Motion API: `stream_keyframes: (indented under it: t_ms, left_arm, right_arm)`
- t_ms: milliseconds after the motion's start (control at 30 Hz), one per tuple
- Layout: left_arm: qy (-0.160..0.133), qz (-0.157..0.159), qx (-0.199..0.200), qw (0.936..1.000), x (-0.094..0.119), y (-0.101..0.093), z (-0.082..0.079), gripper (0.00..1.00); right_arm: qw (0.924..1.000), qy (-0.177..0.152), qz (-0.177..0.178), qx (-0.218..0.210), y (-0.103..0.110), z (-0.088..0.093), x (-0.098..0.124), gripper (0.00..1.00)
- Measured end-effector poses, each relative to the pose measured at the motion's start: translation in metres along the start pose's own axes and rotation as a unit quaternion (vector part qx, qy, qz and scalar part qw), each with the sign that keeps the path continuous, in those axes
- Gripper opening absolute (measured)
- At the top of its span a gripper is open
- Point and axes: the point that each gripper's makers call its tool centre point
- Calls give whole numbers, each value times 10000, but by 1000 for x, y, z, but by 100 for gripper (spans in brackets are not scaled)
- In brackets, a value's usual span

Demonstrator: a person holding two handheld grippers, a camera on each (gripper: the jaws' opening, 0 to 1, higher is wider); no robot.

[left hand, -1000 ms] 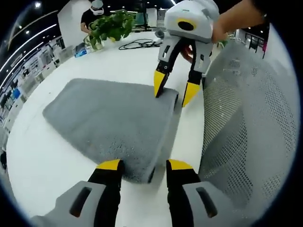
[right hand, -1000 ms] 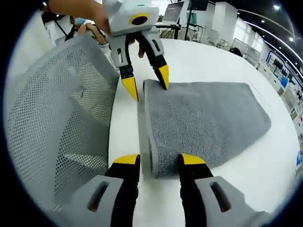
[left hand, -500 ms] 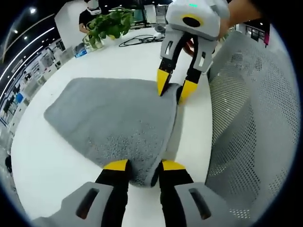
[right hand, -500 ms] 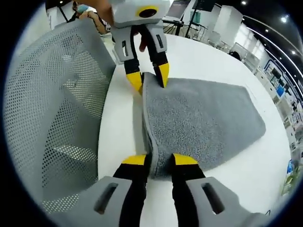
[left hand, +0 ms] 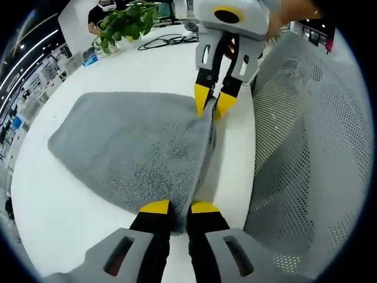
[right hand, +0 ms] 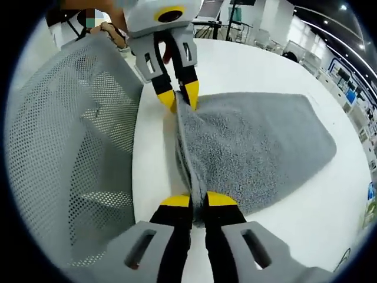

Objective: Fold the towel on the table until its edges align and the towel forms a compact rectangular stack.

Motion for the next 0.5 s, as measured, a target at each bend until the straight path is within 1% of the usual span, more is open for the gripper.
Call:
stream_keyframes:
  t_ms: [100, 167, 233, 267, 300, 333, 433, 500]
  left_arm:
    - [-57, 98, 98, 9999, 0, -10, 1, 9]
    - [-84, 195, 49, 9998, 1, -20, 2, 9]
    - [-116, 313, 67, 9994, 2, -27, 3, 9]
    - [-125, 332, 84, 9993, 2, -28, 3, 9]
    - [-166, 380, 192, 9990, 2, -31, 3, 9]
    - [-183, 377, 208, 9989, 3, -32, 3, 9]
    - [-190, 398, 207, 9988, 3, -37, 3, 9]
    - [-193, 401, 200, 9988, 3, -38, 4, 9]
  right_arm:
    - [10000, -25, -72, -46, 9, 4, 3, 5]
    - [9999, -57, -139, -71, 18, 5, 6, 5]
    - [9996, -98, -210, -131, 21, 6, 7, 4]
    - [9995, -113, -243, -168, 26, 7, 8, 4]
    - [9994, -121, -256, -216, 27, 7, 8, 4]
    - [9992, -125, -280, -262, 28, 7, 9, 4]
    - [9987, -83, -353, -353, 33, 7, 10, 4]
    - [9988, -68, -317, -356, 35, 9, 9, 4]
Point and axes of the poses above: the point that each gripper's makers call its tool centre point, and the gripper's own axes: x roughly backward along the fingers, y roughly to its left, z roughly out of its underside, and after that the axes turned 3 degrees about z, right-handed
